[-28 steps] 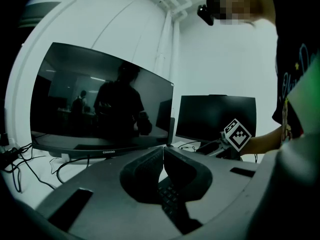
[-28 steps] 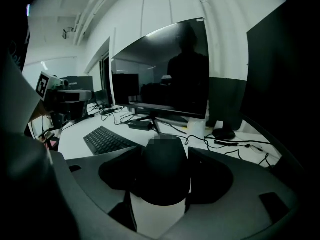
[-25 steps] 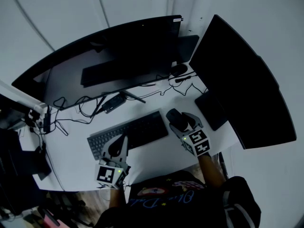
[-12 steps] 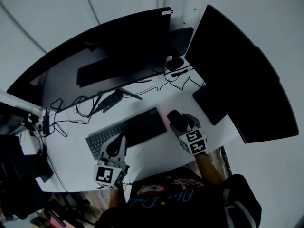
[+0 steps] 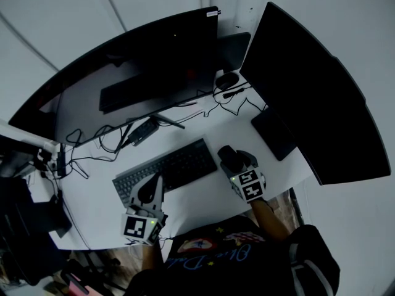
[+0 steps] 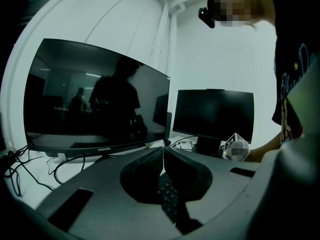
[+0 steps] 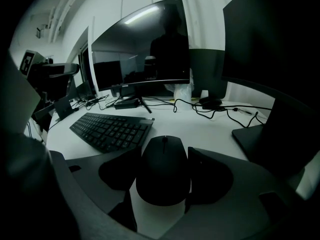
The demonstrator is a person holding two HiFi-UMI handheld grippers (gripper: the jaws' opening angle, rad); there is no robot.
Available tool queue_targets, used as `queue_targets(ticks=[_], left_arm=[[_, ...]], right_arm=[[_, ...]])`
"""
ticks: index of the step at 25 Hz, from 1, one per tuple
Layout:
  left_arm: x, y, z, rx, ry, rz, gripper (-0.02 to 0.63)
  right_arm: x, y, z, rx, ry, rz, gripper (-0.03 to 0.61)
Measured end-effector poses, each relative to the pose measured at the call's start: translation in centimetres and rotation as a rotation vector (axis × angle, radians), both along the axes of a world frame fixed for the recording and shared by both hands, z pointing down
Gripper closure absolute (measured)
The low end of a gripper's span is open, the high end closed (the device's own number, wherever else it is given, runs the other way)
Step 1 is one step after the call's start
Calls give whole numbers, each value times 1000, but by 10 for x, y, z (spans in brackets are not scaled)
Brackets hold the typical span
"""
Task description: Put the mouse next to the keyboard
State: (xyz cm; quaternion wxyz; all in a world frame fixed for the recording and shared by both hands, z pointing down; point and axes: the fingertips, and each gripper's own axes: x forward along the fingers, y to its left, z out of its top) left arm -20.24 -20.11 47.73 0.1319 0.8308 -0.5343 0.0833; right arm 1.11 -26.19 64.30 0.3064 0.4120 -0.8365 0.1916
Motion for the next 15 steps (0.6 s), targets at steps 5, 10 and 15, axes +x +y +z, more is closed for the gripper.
queue_targets(ticks=[5, 10, 15], left_arm=[[0, 1, 1, -3, -5, -1, 610], [-2, 2, 1, -5, -3, -8, 610], [0, 1, -1, 2, 1, -6, 609]], right_arm=[[0, 3, 9, -15, 5, 4, 307], [2, 5, 15, -26, 16, 8, 307], [1, 9, 21, -39, 39, -6, 307]])
